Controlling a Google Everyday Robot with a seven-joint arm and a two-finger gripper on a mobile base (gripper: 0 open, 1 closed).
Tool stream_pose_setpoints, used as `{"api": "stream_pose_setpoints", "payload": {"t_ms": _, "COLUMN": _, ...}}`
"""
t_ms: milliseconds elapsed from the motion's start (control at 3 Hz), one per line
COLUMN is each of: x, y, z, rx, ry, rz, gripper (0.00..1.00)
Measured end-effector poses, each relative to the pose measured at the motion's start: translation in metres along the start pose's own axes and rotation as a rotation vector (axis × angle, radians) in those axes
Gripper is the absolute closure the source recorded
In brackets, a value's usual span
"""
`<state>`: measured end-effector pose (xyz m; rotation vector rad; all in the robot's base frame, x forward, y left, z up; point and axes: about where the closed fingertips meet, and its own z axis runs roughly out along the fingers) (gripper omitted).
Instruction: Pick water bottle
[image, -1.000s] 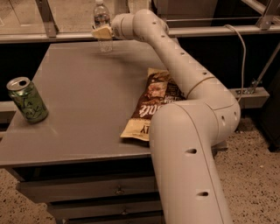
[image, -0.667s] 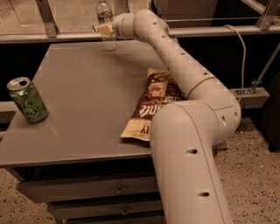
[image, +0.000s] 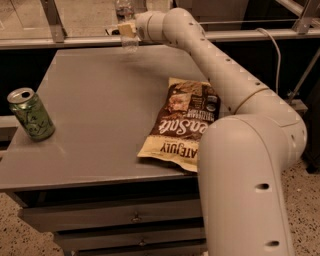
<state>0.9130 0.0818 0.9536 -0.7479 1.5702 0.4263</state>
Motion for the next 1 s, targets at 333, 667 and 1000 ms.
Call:
{"api": "stream_pose_setpoints", "payload": {"t_ms": 333, "x": -0.020, "y": 0.024, "z": -0.042, "rx": -0.040, "ry": -0.030, "rz": 0.029, "gripper": 1.00}}
{"api": "stream_pose_setpoints", "payload": {"t_ms": 667, "x": -0.035, "y": 0.053, "z": -0.084, "rx": -0.095, "ry": -0.035, "rz": 0.062, "gripper": 1.00}}
{"api": "stream_pose_setpoints", "payload": {"t_ms": 1000, "x": -0.033, "y": 0.057, "z": -0.083, "rx": -0.100, "ry": -0.031, "rz": 0.063, "gripper": 1.00}}
